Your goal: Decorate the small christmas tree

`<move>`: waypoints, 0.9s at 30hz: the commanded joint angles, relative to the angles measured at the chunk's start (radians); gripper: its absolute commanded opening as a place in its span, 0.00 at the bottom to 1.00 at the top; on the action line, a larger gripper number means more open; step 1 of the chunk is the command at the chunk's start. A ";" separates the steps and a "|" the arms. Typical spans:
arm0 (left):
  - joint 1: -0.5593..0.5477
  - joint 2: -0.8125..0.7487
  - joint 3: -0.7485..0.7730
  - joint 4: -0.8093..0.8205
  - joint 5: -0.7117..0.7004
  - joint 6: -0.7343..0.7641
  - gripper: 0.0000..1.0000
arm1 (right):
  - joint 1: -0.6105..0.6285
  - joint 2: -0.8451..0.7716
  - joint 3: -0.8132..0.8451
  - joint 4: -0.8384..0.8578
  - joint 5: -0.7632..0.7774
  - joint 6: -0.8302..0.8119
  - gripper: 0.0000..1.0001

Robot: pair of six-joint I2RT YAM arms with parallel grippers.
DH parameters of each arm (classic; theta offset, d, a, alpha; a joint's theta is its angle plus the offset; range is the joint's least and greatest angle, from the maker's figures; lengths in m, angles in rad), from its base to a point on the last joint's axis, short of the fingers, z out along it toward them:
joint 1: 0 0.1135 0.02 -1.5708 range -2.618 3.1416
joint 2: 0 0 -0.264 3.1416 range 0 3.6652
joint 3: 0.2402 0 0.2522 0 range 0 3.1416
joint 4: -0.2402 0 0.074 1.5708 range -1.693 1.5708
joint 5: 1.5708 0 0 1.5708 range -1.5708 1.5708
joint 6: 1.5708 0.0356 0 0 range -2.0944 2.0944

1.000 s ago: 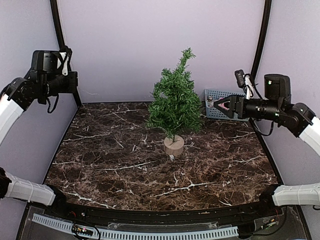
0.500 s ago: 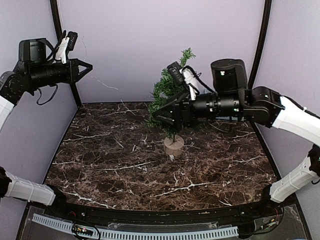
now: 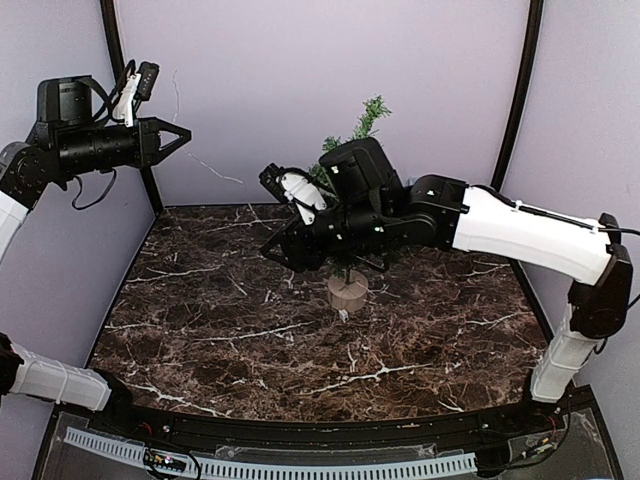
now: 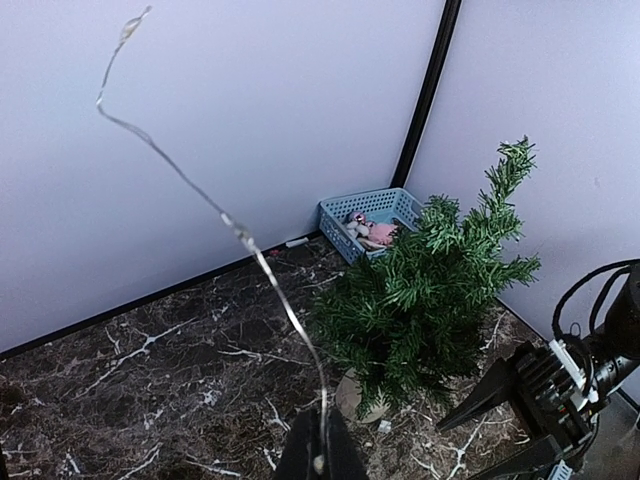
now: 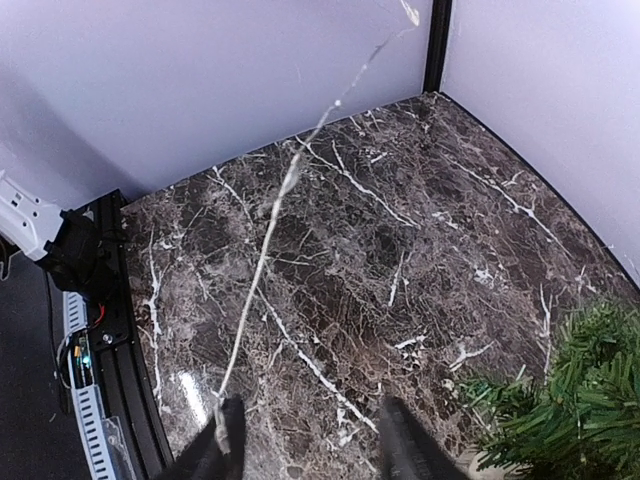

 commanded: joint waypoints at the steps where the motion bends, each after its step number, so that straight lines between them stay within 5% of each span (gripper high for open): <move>1: 0.005 -0.011 -0.005 0.034 0.012 -0.013 0.00 | 0.014 0.034 0.086 -0.023 0.010 -0.025 0.18; 3: 0.005 -0.011 -0.025 0.051 -0.002 -0.015 0.00 | 0.018 0.040 0.111 -0.019 -0.013 -0.023 0.00; 7: 0.005 -0.020 -0.109 0.112 -0.005 -0.028 0.09 | 0.023 0.040 0.156 0.016 -0.042 0.017 0.00; 11: 0.005 -0.067 -0.288 0.250 0.082 -0.067 0.76 | 0.024 0.027 0.177 0.102 0.000 0.107 0.00; 13: 0.005 -0.111 -0.378 0.323 0.081 -0.092 0.89 | 0.024 0.021 0.186 0.131 0.043 0.137 0.00; 18: 0.005 -0.256 -0.607 0.551 0.121 -0.131 0.97 | 0.021 0.023 0.241 0.137 0.219 0.169 0.00; 22: -0.004 -0.339 -0.765 0.723 0.295 -0.178 0.98 | 0.020 0.037 0.290 0.141 0.247 0.174 0.00; 27: -0.203 -0.303 -0.809 0.796 0.199 -0.124 0.98 | 0.020 0.052 0.328 0.161 0.220 0.194 0.00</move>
